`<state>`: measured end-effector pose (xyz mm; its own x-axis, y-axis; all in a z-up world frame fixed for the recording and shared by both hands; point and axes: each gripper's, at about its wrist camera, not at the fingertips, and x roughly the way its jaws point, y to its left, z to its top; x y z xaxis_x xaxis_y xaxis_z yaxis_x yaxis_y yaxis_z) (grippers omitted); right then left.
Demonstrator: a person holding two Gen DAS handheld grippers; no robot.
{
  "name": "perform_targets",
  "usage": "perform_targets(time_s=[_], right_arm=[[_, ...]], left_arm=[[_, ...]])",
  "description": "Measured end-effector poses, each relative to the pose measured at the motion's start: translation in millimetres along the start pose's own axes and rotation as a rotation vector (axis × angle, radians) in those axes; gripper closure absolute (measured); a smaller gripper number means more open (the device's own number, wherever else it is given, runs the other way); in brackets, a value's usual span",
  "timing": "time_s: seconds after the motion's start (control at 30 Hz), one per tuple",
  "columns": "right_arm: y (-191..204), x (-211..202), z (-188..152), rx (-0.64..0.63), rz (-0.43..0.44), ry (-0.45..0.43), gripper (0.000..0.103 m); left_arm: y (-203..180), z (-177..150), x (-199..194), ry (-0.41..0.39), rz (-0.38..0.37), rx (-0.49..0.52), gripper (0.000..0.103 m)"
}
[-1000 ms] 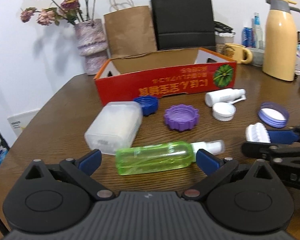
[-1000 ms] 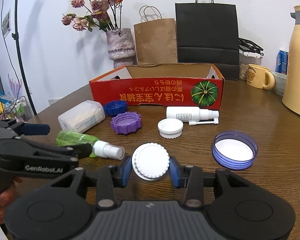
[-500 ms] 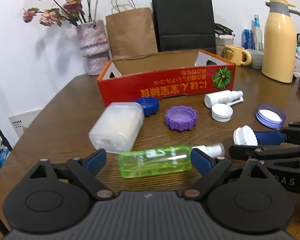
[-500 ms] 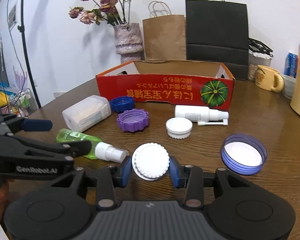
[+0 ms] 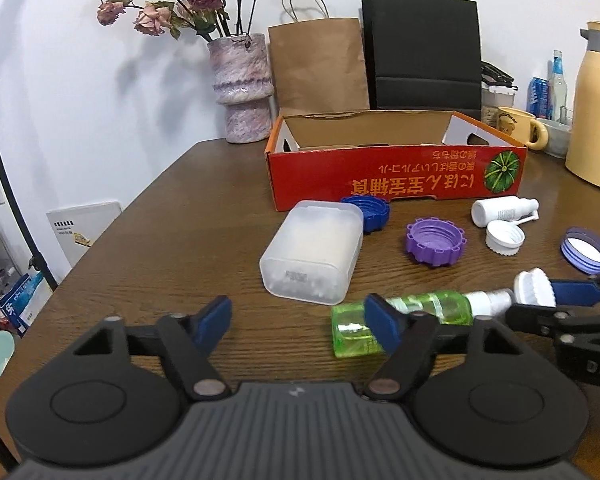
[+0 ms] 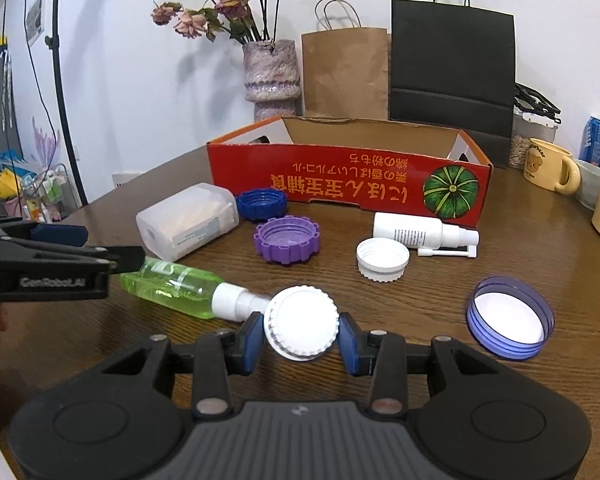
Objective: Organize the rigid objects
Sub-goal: 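Lift the white ridged cap with the right gripper while the left approaches the green bottle, then close the left gripper on the green spray bottle and stand it upright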
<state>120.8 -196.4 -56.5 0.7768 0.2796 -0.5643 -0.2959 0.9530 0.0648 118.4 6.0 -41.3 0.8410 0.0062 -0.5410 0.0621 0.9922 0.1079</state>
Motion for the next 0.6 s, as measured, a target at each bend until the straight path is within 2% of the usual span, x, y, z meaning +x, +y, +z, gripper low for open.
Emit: perform_targets(time_s=[0.17, 0.4, 0.6], right_arm=[[4, 7, 6, -0.018, -0.013, 0.009, 0.064], [6, 11, 8, -0.033, -0.023, 0.02, 0.064], [7, 12, 7, -0.04, -0.023, 0.025, 0.064]], left_arm=[[-4, -4, 0, 0.027, -0.036, 0.018, 0.041], [10, -1, 6, 0.021, 0.029, -0.033, 0.041], [10, -2, 22, 0.062, 0.052, 0.001, 0.046]])
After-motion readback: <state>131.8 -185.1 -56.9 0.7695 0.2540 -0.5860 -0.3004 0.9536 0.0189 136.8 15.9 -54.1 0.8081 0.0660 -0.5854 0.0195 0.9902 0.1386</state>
